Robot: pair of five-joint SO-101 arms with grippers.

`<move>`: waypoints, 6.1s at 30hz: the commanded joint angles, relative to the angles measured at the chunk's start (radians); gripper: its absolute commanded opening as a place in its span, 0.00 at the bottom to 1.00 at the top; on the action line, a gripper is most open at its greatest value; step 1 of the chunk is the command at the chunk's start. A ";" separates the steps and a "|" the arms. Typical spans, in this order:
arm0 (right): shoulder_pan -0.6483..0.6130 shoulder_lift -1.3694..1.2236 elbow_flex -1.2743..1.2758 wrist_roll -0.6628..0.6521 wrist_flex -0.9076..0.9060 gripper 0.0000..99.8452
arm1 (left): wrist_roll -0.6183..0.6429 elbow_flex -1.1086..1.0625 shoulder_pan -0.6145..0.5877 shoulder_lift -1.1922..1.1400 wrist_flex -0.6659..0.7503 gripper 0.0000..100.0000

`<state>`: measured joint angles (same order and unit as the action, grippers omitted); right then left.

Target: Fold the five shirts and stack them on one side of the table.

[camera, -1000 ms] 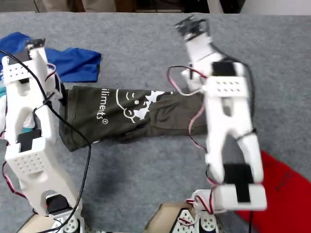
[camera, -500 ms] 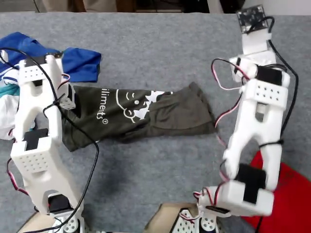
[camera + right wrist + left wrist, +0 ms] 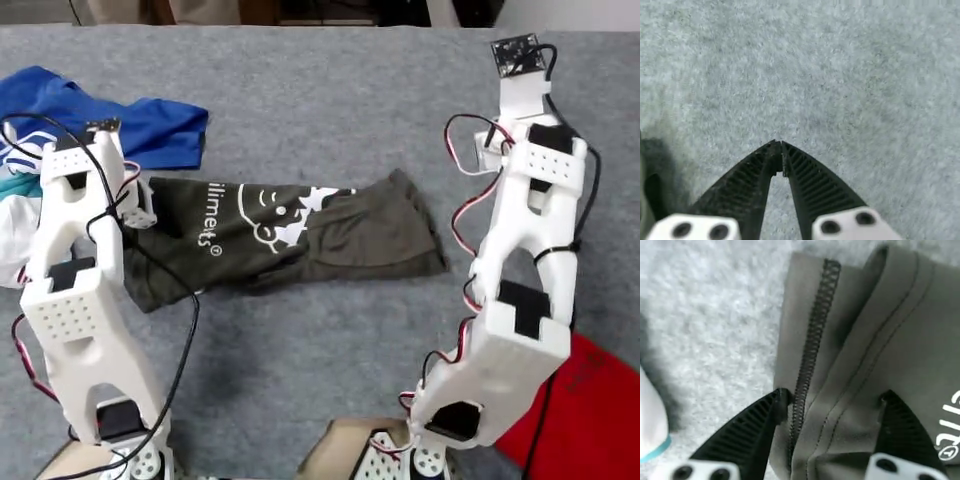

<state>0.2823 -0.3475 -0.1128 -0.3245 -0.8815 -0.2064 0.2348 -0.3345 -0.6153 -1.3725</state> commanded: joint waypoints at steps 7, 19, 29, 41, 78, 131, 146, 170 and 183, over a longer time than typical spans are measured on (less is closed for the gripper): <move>0.053 0.002 -0.050 0.127 0.091 0.01 | 0.011 0.092 -0.006 -0.081 0.012 0.02; 0.191 -0.074 -0.058 0.262 0.239 0.01 | 0.038 0.256 0.072 -0.081 -0.213 0.02; 0.242 -0.199 -0.133 0.315 0.313 0.01 | 0.230 0.608 0.450 -0.041 -0.388 0.02; 0.242 -0.341 -0.366 0.315 0.146 0.01 | 0.371 0.743 0.882 0.005 -0.385 0.02; 0.107 -0.332 -0.572 0.235 -0.247 0.01 | 0.634 1.313 0.624 -0.323 -0.388 0.02; -0.369 -0.283 -0.424 0.008 -0.902 0.01 | 0.420 -0.384 0.316 0.315 0.431 0.02; -0.113 -0.073 -0.199 -0.100 -0.844 0.01 | 0.420 -0.384 0.319 0.315 0.431 0.02; -0.492 -0.507 -0.862 0.089 -0.898 0.01 | 0.420 -0.384 0.321 0.315 0.431 0.02; -0.371 -0.360 -0.591 0.066 -0.904 0.01 | 0.420 -0.384 0.322 0.315 0.431 0.02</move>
<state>-0.1320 -0.8263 -0.7664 -0.2463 -1.7637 0.2248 -0.1534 -0.0061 -0.3514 -0.9567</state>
